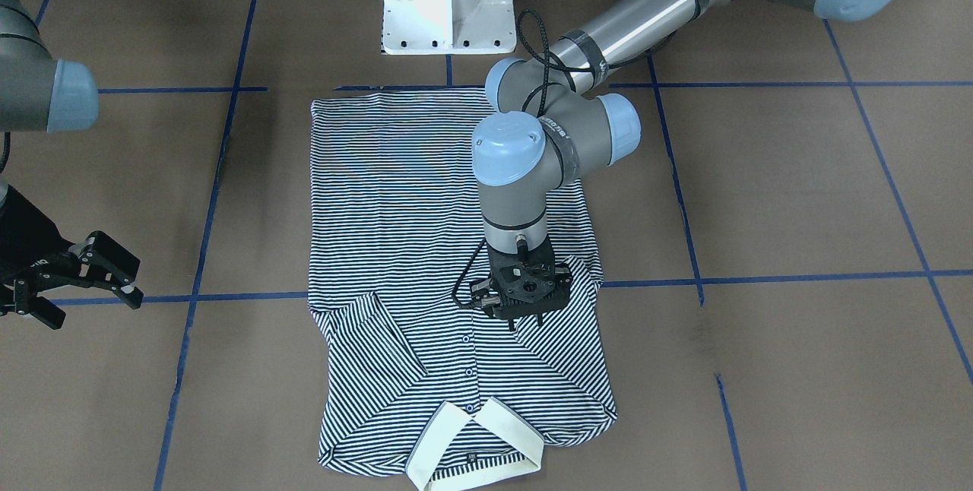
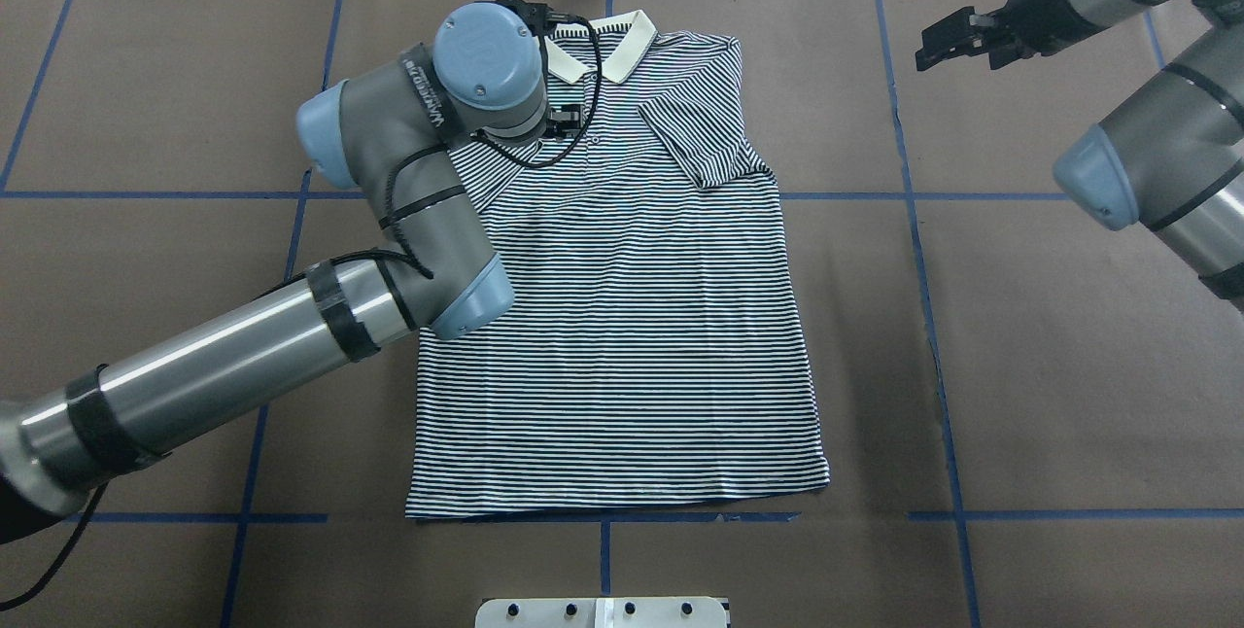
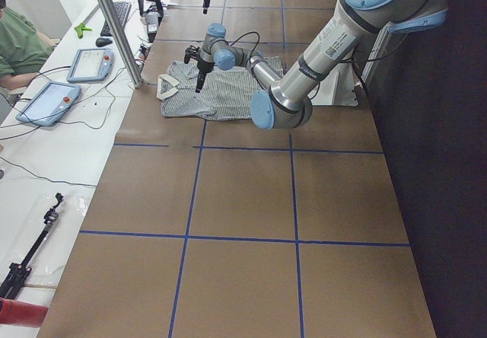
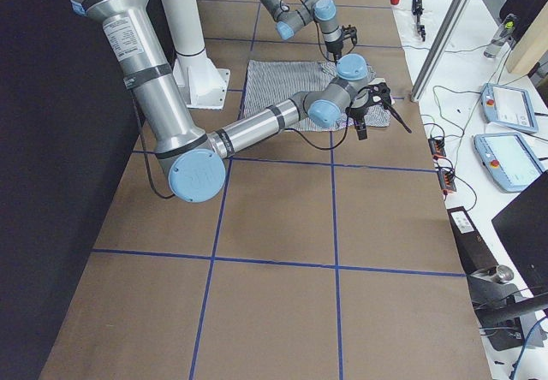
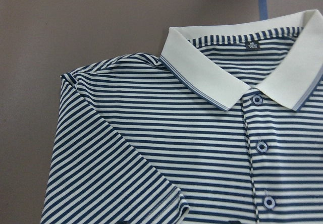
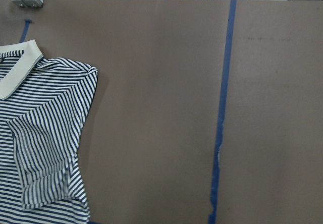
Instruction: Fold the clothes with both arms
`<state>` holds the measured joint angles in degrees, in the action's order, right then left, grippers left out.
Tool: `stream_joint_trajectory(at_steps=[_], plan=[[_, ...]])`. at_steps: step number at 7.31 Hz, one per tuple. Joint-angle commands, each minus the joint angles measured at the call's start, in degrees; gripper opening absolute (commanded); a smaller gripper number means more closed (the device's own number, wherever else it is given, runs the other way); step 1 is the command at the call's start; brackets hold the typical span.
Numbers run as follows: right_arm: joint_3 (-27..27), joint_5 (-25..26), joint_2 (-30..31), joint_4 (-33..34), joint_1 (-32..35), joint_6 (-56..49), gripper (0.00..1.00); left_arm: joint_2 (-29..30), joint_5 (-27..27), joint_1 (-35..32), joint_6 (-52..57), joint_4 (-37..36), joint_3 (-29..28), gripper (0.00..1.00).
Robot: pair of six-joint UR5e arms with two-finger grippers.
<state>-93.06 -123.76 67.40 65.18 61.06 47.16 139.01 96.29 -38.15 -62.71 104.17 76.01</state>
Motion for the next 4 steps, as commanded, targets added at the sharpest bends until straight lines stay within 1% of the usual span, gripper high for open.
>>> stream_joint_trajectory(at_steps=[1, 2, 3, 4], plan=[[-9.36, 8.38, 4.38, 0.3, -10.55, 12.99, 1.0, -10.3, 3.63, 0.26, 1.09, -0.29, 16.82, 1.0], [-15.94, 15.23, 8.15, 1.95, -17.66, 18.96, 1.0, -14.52, 3.55, 2.35, 0.66, -0.11, 22.46, 1.0], [-20.97, 20.78, 10.54, 4.67, -24.09, 22.94, 0.99, -18.82, 3.2, 4.55, -1.0, -0.02, 27.56, 1.0], [-23.8, 25.1, 11.17, 8.52, -29.81, 27.24, 0.94, -22.35, 2.85, 7.01, -4.15, 0.15, 31.61, 1.0]])
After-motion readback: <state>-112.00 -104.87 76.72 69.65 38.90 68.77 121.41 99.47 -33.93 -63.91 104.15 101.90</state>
